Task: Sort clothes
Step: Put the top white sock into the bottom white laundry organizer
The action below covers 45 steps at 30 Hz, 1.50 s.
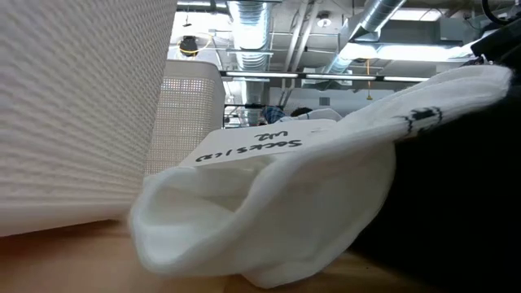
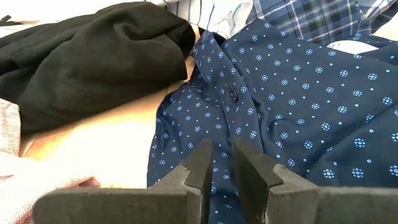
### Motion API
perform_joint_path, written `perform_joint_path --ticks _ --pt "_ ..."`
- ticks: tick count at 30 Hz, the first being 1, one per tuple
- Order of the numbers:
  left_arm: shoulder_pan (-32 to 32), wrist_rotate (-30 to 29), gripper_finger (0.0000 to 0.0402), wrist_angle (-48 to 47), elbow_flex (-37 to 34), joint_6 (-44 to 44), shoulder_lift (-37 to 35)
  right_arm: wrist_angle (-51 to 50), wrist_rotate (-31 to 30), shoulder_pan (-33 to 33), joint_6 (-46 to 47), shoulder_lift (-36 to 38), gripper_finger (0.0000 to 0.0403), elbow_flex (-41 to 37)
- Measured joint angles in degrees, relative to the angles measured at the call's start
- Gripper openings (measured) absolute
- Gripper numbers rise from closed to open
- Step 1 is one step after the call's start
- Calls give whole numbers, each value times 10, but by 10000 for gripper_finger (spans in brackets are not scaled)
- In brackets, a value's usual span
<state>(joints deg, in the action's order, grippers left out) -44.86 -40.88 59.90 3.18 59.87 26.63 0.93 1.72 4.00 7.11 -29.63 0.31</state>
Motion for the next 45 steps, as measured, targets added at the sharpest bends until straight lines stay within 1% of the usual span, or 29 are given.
perform_joint_path --ticks 4,7,12,18,21,23,26,30,33,35,37,39,42,45 --pt "0 -33 170 -25 13 91 0 0 0 0 0 0 82 0" --pt "0 -37 169 -67 43 132 0 0 0 0 0 0 82 0" --pt "2 -35 169 -195 109 152 13 0 0 0 0 0 82 0" --pt "34 -38 173 -204 204 178 80 0 0 0 0 0 82 0" --pt "52 -44 174 -225 277 155 116 0 0 0 0 0 82 0" --pt "62 -44 174 -285 336 137 138 0 0 0 0 0 82 0" --pt "76 -41 174 -440 432 103 182 0 0 0 0 0 82 0" --pt "103 -41 174 -637 546 69 266 0 0 0 0 0 82 0" --pt "129 -39 174 -759 602 64 333 0 0 0 0 0 82 0" --pt "148 -38 174 -817 629 48 371 0 0 0 0 0 82 0" --pt "170 -17 174 -876 651 31 403 0 0 0 0 0 82 0" --pt "192 24 174 -926 668 14 430 0 0 0 0 0 82 0" --pt "227 89 174 -963 685 -2 457 0 0 0 0 0 82 0" --pt "259 156 173 -972 688 -12 467 0 0 0 0 0 82 0"
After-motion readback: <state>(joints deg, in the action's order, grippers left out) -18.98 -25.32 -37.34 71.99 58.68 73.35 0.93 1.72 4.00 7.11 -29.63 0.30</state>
